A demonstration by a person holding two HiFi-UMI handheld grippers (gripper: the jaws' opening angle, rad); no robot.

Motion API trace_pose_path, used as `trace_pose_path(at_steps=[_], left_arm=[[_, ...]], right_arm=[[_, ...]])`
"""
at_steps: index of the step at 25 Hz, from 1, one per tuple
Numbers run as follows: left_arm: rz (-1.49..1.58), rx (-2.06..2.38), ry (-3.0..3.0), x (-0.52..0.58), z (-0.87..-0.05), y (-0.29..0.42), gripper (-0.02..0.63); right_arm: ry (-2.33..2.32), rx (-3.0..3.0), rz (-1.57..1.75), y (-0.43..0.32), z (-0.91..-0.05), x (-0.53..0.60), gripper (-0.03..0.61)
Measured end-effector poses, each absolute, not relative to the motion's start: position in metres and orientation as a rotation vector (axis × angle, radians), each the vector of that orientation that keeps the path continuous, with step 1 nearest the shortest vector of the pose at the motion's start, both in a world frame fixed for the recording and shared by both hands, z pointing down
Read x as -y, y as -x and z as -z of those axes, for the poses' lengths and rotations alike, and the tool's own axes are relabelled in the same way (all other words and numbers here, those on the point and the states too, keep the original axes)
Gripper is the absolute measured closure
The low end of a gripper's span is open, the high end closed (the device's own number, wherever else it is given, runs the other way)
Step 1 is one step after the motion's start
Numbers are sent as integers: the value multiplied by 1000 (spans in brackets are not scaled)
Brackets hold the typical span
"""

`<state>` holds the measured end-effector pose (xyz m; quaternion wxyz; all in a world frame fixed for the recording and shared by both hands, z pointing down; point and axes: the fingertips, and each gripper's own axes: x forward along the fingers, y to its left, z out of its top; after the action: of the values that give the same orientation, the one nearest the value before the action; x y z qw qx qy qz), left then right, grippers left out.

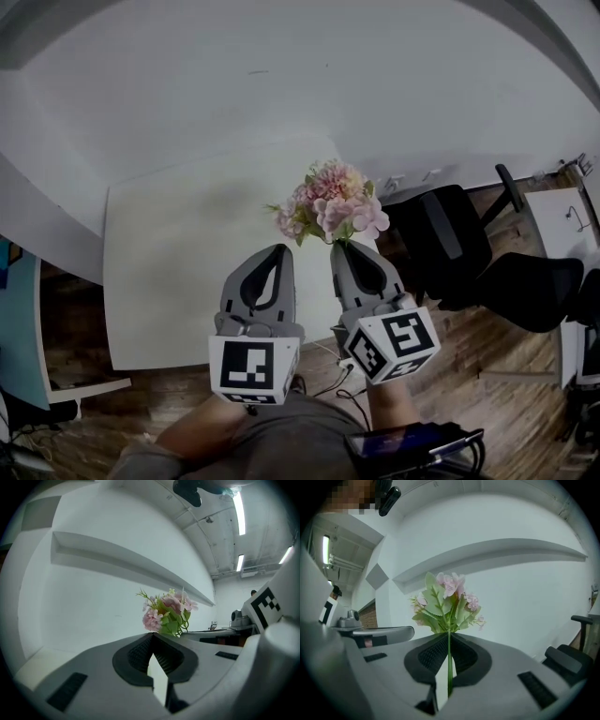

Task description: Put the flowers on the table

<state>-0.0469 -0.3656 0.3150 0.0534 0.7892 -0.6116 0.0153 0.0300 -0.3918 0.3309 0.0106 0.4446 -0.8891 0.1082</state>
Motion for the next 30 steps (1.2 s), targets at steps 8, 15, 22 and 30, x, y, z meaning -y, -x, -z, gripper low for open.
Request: trace_pose_path(at_steps=[8,15,22,30], left_arm=[[5,1831,-2336,425,-332,86,606],[63,1829,-2340,471,-305,118,606],[118,1884,-2312,467,-307,126,606],[112,1976,-2226,461,-310,130,606]], right_arm=[[-1381,2747,-341,2,-332,454,560],[-1360,2809,-305,39,-289,508,560],[-1320,2869,-233,44,-278,514,560],[-1204,2949,-252,49,-274,519,560]])
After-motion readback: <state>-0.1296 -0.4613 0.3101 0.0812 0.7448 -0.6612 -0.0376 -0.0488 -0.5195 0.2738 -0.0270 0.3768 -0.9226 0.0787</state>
